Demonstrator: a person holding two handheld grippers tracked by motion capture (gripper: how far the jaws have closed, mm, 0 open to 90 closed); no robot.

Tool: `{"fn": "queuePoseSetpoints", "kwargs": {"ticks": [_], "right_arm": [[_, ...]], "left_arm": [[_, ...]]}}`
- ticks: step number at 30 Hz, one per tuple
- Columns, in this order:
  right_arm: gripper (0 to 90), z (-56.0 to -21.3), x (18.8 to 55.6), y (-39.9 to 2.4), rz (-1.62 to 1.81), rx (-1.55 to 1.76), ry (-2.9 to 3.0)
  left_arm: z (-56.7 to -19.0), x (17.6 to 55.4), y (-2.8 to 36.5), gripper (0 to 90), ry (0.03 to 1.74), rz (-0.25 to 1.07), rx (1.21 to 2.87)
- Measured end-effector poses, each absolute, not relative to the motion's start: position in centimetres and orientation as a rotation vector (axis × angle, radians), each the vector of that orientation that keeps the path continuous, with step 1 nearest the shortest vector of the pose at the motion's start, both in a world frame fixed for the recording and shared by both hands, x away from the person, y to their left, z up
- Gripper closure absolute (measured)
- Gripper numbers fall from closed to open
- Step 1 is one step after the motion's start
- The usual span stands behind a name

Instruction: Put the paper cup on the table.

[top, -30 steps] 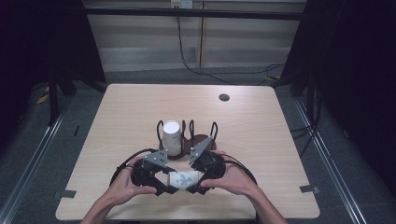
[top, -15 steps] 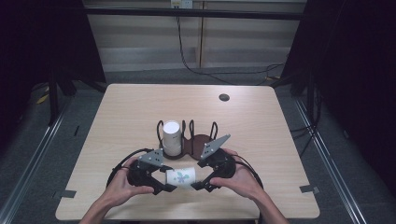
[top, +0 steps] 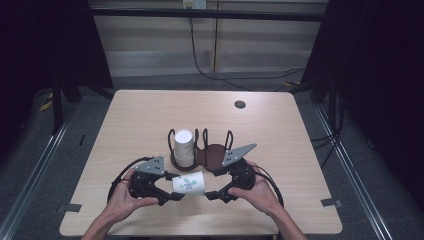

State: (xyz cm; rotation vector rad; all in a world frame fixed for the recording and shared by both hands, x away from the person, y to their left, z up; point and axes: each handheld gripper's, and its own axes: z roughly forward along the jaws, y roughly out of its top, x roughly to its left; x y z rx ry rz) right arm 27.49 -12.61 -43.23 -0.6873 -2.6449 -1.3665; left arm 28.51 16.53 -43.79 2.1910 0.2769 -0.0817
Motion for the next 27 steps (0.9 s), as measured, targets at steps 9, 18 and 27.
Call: {"fn": "queuePoseSetpoints", "kwargs": {"ticks": [9,18,27], "right_arm": [[13.5,-42.89,27.25,-13.01,-1.509,-0.669,-2.599],[13.4,-42.88,27.1,-13.22,-1.647,-0.663,-2.519],[13.7,-43.36,27.12,-12.91,-1.686,-0.668,-2.493]], "left_arm": [[-43.85,28.24,16.55,36.8,0.275,-0.09,2.146],[-43.42,27.98,16.9,36.7,0.242,-0.079,2.077],[-43.4,27.91,16.84,36.8,0.252,-0.042,2.058]]}}
